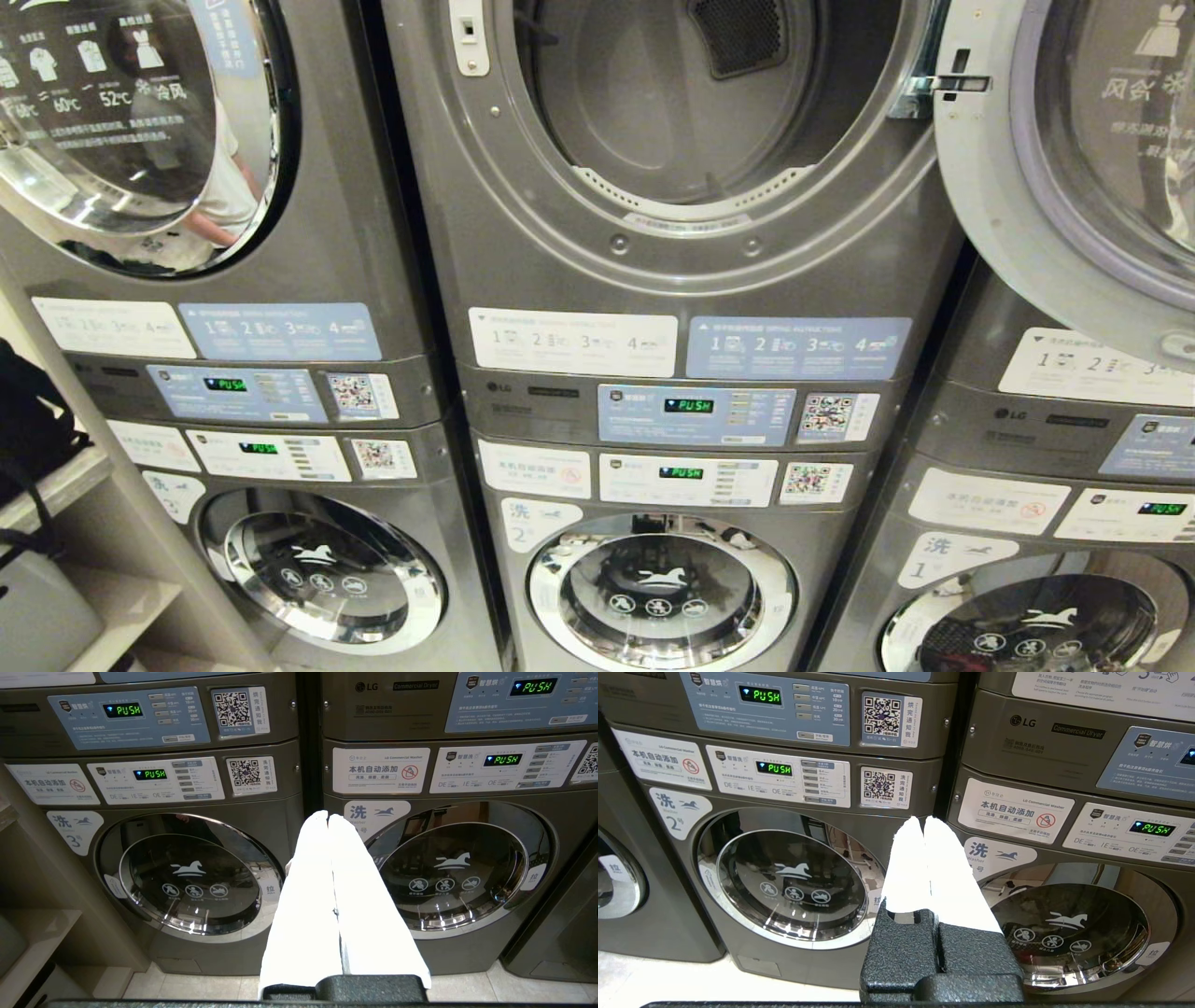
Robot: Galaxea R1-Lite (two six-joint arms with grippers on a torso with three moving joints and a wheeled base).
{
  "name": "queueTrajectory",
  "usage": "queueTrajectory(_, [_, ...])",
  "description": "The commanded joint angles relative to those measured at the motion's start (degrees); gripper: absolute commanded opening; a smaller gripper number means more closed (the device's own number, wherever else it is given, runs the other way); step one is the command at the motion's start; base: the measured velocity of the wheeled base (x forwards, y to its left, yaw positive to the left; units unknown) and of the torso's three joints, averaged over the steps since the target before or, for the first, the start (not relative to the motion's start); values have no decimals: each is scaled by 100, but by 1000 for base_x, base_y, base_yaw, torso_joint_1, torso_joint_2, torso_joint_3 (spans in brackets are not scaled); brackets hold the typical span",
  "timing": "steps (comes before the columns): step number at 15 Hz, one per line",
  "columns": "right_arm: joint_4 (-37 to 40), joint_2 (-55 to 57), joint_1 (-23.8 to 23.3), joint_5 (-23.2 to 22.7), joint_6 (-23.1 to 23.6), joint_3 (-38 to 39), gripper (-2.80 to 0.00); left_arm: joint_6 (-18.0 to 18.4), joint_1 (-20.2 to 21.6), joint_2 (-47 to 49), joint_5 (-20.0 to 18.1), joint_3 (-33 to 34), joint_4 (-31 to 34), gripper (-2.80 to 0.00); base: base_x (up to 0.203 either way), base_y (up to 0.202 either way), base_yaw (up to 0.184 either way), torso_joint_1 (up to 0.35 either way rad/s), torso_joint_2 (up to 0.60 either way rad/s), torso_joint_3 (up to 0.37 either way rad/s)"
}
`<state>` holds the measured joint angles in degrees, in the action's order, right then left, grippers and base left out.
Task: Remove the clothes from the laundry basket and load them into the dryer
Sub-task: Open the dryer, then take the clothes out of the basket
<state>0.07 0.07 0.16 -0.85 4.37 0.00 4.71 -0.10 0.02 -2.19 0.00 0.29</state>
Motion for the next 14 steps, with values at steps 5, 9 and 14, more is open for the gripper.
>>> queueTrajectory(5, [10, -7, 2, -11, -94, 0, -280, -22, 1, -11, 8, 0, -2, -280, 0, 0, 0, 0, 0, 0])
queueTrajectory(9, [10, -7, 2, -11, -129, 0, -280, -22, 1, -11, 8, -9, -2, -280, -3, 6, -155, 2, 3, 1])
queueTrajectory(14, [10, -7, 2, -3, -129, 0, -280, -22, 1, -11, 8, 0, 1, -280, 0, 9, -171, 0, 2, 2])
